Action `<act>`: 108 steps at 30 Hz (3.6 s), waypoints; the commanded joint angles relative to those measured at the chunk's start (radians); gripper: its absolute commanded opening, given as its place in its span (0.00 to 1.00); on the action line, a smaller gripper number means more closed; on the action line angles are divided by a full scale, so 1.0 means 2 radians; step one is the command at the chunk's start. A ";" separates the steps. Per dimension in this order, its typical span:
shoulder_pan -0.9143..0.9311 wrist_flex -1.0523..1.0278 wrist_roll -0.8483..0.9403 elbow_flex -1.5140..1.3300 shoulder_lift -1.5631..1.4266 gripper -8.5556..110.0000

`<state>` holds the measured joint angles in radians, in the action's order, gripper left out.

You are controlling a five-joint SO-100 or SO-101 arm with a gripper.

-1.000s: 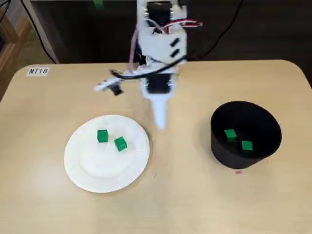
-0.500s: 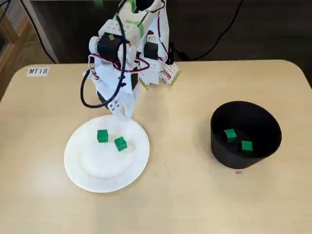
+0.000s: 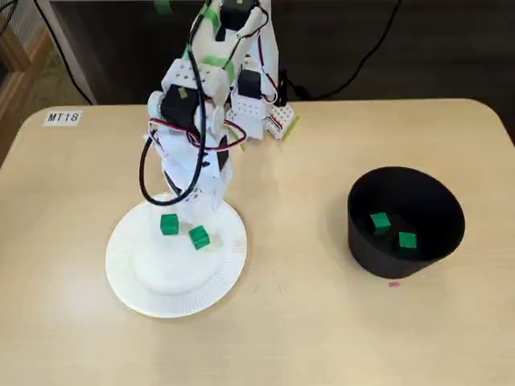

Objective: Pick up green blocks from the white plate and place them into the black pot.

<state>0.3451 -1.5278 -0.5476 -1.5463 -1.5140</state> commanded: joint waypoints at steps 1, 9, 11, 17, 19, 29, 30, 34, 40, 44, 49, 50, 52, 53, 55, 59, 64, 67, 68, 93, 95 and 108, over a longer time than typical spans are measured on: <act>0.005 0.005 0.008 0.015 0.005 0.26; 0.012 0.044 0.023 0.015 0.046 0.28; 0.012 0.052 0.024 0.019 0.057 0.27; 0.008 0.081 0.019 0.020 0.078 0.22; 0.006 0.092 0.017 0.021 0.087 0.17; 0.007 0.119 0.087 0.084 0.103 0.05; 0.007 0.112 0.107 0.114 0.099 0.05; -0.011 0.102 0.224 0.242 0.066 0.05; -0.119 0.105 0.384 0.300 -0.050 0.05; -0.221 0.084 0.393 0.295 -0.114 0.05; -0.365 0.079 0.340 0.249 -0.155 0.05; -0.389 0.101 0.328 0.206 -0.175 0.05; -0.428 0.182 0.291 0.074 -0.240 0.05; -0.443 0.227 0.272 -0.001 -0.278 0.05; -0.465 0.284 0.253 -0.110 -0.325 0.05; -0.489 0.336 0.255 -0.214 -0.334 0.05; -0.490 0.401 0.253 -0.287 -0.323 0.05; -0.486 0.408 0.255 -0.293 -0.315 0.05; -0.486 0.406 0.255 -0.293 -0.316 0.06; -0.073 0.110 0.499 -0.041 -0.256 0.05; -0.027 0.097 0.532 -0.052 -0.226 0.05; 0.079 0.050 0.650 -0.011 -0.077 0.05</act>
<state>0.4878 -1.3837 0.7240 -1.6536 -1.7165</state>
